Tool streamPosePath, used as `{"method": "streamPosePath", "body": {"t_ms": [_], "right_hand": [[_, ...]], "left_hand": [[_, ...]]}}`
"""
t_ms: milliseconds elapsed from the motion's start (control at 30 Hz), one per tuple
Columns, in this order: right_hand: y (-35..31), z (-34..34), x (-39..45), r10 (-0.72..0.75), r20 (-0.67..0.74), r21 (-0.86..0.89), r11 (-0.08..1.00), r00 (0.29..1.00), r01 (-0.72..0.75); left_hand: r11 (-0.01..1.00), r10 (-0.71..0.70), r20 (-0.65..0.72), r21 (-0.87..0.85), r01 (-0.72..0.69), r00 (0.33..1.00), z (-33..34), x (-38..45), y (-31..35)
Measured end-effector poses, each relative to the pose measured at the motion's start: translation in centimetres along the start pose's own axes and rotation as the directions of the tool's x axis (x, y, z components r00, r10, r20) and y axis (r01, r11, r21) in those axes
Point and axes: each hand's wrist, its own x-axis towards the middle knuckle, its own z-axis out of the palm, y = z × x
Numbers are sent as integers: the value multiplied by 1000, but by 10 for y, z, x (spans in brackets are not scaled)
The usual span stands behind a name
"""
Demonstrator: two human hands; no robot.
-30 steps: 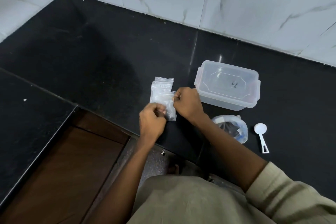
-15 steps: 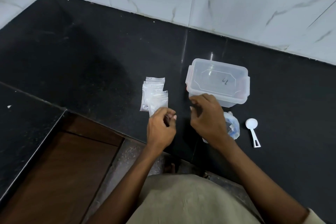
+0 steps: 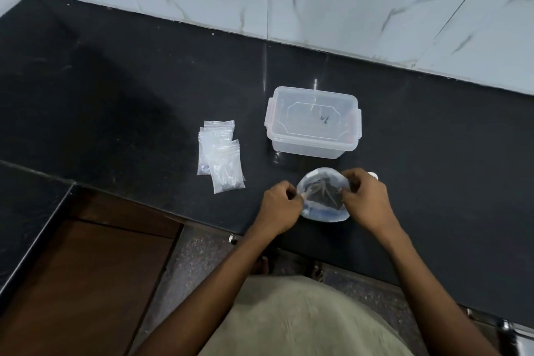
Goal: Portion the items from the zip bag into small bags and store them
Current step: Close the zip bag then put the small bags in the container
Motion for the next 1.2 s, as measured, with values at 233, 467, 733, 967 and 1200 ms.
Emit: {"method": "streamPosePath", "body": {"t_ms": [233,467,733,967,1200], "right_hand": [[11,-2,-4,162,-71,111,982,984,-154],[7,-3,-20,150,-291,169,980,945,-103],[22,-25,-27,-33,328,767,593,944,-245],[28,-29,-28,37,-302,298,953,953,58],[20,-27,-25,135,-537,78,991,833,-111]], "left_hand": [[662,-124,321,-678,320,939,-3,-10,18],[910,-56,68,-407,79,996,9,-19,38],[983,162,-435,153,-105,886,13,-20,47],[981,-17,-130,-192,-8,991,20,-21,58],[974,160,53,-173,-148,986,24,-28,76]]}}
